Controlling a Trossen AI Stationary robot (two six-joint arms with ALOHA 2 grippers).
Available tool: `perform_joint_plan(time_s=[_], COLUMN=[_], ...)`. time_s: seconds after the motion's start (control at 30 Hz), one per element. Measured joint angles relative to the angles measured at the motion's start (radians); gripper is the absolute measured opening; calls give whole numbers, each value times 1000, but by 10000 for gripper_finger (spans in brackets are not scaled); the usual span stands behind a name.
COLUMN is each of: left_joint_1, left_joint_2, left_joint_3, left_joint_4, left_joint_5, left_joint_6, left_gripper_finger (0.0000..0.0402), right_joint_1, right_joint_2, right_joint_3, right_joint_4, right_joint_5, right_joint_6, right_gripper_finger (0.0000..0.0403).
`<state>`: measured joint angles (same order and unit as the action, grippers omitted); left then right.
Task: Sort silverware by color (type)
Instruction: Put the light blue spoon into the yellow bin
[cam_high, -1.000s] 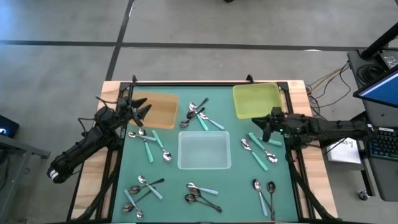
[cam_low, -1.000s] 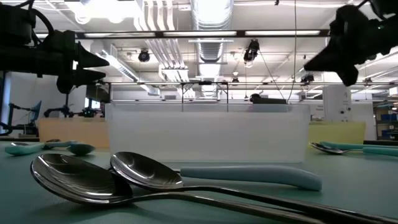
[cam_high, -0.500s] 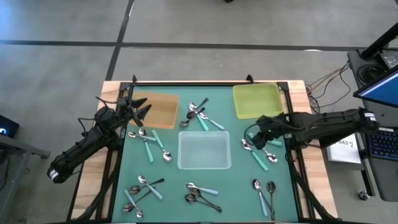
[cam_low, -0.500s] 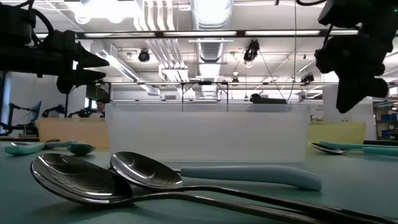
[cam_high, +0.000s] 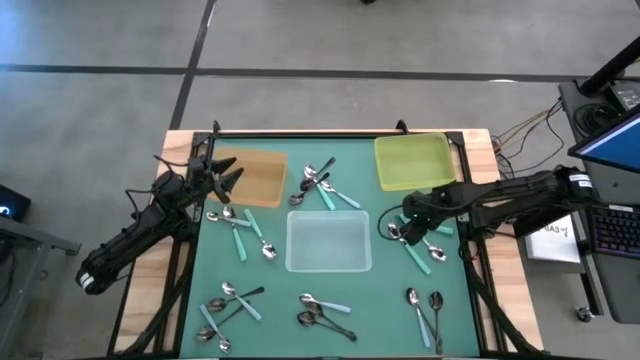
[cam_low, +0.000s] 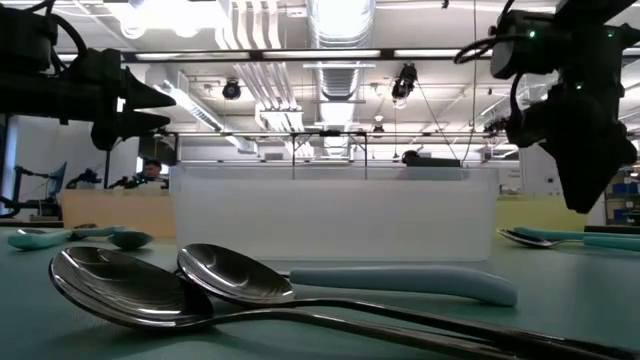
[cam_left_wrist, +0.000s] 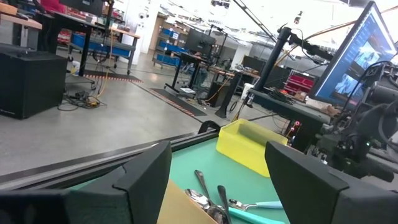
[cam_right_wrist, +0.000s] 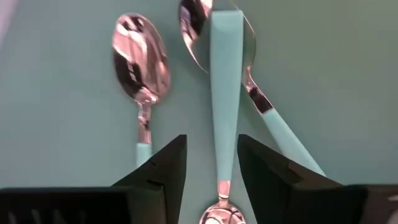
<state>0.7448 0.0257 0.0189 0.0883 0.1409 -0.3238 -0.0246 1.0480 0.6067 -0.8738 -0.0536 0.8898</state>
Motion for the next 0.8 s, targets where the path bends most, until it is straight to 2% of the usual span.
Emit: perform_joint_plan(time_s=[0.6,0.8], left_joint_1=[0,0], left_joint_2=[0,0], left_joint_3=[0,0], left_joint_4=[0,0], left_joint_5=[0,0], left_joint_6=[0,0], left_gripper_finger=[247,247], right_joint_1=[0,0], right_joint_2=[238,299], right_joint_3=[-2,-1], right_joint_4=[50,60], right_joint_5=[1,-4], right_joint_6=[-39,-53], right_gripper_finger=[115,77])
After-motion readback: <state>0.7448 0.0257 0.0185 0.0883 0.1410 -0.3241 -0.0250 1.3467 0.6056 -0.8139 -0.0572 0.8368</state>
